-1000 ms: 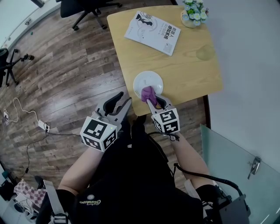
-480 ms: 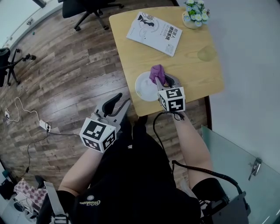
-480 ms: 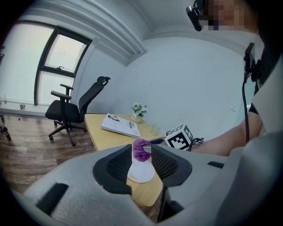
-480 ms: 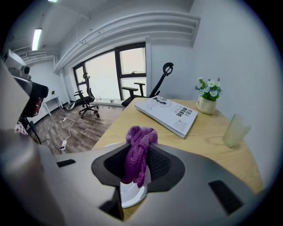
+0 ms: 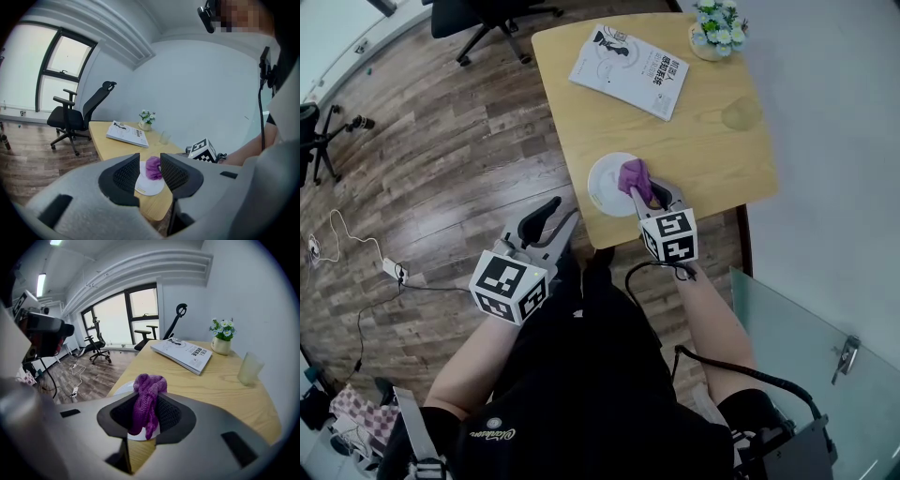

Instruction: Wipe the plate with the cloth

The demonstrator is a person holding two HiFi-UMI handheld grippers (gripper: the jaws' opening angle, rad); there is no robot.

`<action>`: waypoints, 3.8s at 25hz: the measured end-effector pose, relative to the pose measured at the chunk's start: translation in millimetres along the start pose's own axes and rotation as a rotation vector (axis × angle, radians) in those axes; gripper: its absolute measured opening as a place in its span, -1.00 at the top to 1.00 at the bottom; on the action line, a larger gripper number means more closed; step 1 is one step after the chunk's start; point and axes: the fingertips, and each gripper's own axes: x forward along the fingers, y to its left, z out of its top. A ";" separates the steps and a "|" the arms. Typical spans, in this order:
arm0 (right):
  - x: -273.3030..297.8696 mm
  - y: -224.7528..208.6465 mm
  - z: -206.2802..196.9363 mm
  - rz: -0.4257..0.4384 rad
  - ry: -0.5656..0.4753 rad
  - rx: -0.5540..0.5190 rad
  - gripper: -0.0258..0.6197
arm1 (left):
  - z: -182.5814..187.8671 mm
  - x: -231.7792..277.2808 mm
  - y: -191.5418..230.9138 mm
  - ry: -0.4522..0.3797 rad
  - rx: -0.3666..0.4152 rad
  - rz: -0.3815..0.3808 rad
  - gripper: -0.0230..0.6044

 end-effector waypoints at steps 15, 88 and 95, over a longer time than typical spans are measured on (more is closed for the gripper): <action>-23.9 27.7 -29.2 0.053 0.003 0.020 0.63 | -1.5 1.7 -3.4 0.008 0.011 -0.010 0.48; -263.6 37.7 167.3 -0.044 -0.802 0.140 0.63 | 137.3 -52.3 -84.8 -0.344 0.232 -0.046 0.48; -259.8 36.5 162.6 -0.042 -0.795 0.150 0.63 | 126.9 -49.2 -82.4 -0.319 0.228 -0.045 0.48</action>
